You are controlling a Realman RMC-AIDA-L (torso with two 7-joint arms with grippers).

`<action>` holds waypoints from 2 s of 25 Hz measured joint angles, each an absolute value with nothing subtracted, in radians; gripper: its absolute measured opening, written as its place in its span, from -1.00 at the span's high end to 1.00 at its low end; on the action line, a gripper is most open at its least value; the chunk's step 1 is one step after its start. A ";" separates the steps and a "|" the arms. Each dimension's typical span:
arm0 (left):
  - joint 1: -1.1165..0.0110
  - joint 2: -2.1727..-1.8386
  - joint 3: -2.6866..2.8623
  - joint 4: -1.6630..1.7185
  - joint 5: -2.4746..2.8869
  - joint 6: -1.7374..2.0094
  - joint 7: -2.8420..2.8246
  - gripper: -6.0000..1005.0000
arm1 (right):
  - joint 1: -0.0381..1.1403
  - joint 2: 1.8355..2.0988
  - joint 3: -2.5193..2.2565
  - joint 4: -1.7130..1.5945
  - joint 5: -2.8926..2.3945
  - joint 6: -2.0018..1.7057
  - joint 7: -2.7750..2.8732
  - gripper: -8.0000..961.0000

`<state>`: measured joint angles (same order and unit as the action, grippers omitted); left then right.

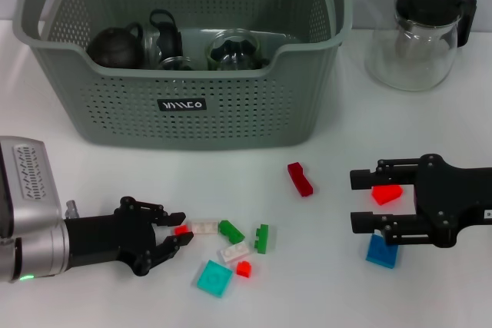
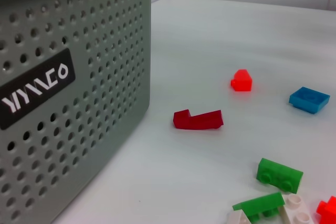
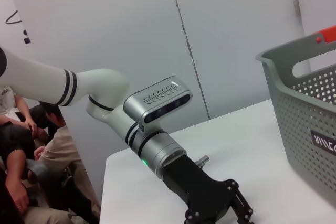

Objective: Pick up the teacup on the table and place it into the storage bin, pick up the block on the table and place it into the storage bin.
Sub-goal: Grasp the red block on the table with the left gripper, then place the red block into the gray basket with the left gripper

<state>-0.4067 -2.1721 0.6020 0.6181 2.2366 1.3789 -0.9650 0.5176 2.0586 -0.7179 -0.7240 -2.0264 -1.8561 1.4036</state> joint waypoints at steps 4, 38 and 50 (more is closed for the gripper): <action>-0.407 -2.172 0.601 0.618 2.236 1.377 -0.965 0.41 | 0.517 2.058 -0.718 -0.724 -2.026 -1.858 1.404 -0.43; -0.423 -2.167 0.575 0.648 2.248 1.435 -1.073 0.62 | 0.517 2.052 -0.716 -0.712 -2.026 -1.863 1.401 -0.43; -0.541 -2.063 0.245 0.743 2.005 1.986 -1.466 0.60 | 0.520 2.054 -0.716 -0.712 -2.026 -1.864 1.401 -0.43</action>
<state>-0.5410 -2.0628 0.2447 0.7427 2.0047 1.9861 -1.4662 0.5200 2.0542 -0.7163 -0.7117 -2.0264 -1.8638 1.4013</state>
